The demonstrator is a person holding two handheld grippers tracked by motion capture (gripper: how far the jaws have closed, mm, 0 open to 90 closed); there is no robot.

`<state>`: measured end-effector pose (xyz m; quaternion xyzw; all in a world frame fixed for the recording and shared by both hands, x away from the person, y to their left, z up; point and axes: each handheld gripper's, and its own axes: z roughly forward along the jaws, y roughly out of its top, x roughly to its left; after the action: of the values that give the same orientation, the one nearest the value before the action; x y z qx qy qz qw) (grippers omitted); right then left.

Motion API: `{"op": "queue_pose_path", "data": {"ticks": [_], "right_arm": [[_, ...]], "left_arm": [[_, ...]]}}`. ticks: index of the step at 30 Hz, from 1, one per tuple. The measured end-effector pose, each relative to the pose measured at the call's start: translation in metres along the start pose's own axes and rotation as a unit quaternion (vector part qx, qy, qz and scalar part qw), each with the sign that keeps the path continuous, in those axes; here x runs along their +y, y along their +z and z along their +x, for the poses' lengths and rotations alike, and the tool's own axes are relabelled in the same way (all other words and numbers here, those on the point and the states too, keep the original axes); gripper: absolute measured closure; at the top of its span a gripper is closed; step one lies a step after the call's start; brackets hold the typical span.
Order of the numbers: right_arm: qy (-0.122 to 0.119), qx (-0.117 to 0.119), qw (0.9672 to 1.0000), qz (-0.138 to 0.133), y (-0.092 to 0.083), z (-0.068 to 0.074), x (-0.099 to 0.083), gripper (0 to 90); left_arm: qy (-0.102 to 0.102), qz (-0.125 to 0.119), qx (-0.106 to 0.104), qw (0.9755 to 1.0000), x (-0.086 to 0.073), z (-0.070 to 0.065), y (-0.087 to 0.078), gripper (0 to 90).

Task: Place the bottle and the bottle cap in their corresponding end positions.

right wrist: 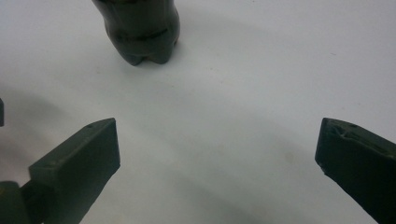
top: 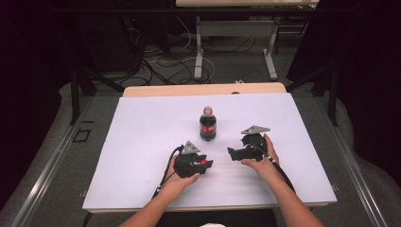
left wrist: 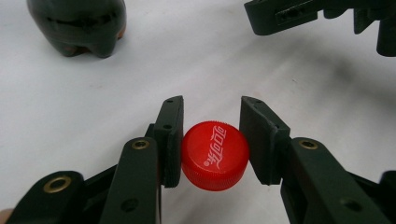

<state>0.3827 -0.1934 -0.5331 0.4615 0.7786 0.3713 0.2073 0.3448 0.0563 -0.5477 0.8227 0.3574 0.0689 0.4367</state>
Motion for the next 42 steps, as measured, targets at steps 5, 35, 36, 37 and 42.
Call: {"op": "queue_pose_path", "data": {"ticks": [5,35,36,37,42], "right_arm": [[0.02,0.001,0.9998,-0.001,-0.001,-0.008,-0.008,0.0],[0.029,0.008,0.9995,-0.012,-0.006,-0.01,-0.014,0.0],[0.03,0.009,0.9995,-0.012,-0.006,-0.01,-0.014,0.0],[0.03,0.008,0.9995,-0.012,-0.006,-0.01,-0.015,0.0],[0.037,0.009,0.9992,-0.012,-0.007,-0.01,-0.015,0.0]], "left_arm": [[-0.002,0.01,-0.001,1.0,-0.001,-0.002,0.012,61.2],[0.009,0.025,0.005,0.9996,-0.004,-0.003,0.024,54.6],[0.008,0.025,0.004,0.9996,-0.004,-0.003,0.024,53.5],[0.008,0.024,0.004,0.9997,-0.004,-0.003,0.024,52.2],[0.005,0.024,0.009,0.9997,-0.003,-0.001,0.023,41.6]]}}
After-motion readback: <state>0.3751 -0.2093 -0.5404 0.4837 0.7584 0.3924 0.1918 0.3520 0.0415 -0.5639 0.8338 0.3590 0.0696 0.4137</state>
